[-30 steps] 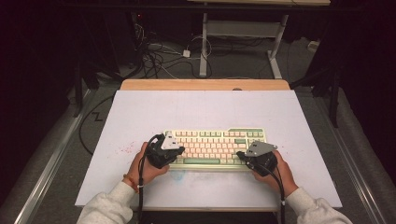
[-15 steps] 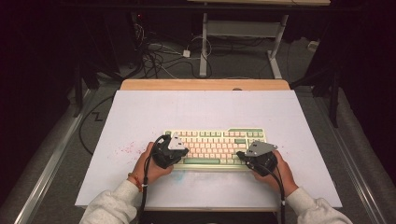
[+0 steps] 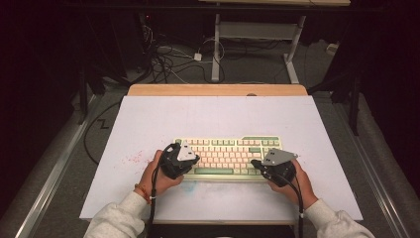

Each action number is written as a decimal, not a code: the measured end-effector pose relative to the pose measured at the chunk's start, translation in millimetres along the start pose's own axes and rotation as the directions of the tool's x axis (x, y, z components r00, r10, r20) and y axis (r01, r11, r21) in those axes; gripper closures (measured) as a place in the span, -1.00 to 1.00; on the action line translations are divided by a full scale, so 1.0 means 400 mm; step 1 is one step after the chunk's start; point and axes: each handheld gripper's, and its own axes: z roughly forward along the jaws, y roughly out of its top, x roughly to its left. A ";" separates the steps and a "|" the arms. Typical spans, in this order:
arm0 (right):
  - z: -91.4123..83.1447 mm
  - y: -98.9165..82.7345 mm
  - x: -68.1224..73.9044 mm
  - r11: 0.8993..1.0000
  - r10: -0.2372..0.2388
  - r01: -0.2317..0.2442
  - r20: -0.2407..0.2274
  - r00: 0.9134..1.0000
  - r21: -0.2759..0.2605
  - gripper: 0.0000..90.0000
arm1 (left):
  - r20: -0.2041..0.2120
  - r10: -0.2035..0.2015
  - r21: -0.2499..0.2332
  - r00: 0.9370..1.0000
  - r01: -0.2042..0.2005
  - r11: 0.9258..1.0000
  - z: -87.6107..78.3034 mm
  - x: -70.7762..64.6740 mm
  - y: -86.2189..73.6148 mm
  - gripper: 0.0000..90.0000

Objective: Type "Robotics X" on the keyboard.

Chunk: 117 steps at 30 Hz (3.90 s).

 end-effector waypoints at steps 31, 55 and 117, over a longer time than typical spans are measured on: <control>-0.014 0.006 -0.020 0.992 0.085 -0.074 0.105 0.991 -0.104 -0.42 | -0.122 0.009 -0.083 0.992 -0.019 0.996 -0.011 -0.013 -0.022 -0.59; -0.033 0.025 -0.007 0.987 0.091 -0.065 0.174 0.981 -0.146 -0.60 | -0.139 0.004 -0.121 0.990 -0.021 0.992 -0.041 -0.022 -0.018 -0.62; -0.174 -0.055 -0.017 0.988 0.101 -0.063 0.281 0.955 -0.140 -0.59 | -0.219 -0.002 -0.096 0.976 -0.020 0.995 -0.162 -0.030 -0.154 -0.64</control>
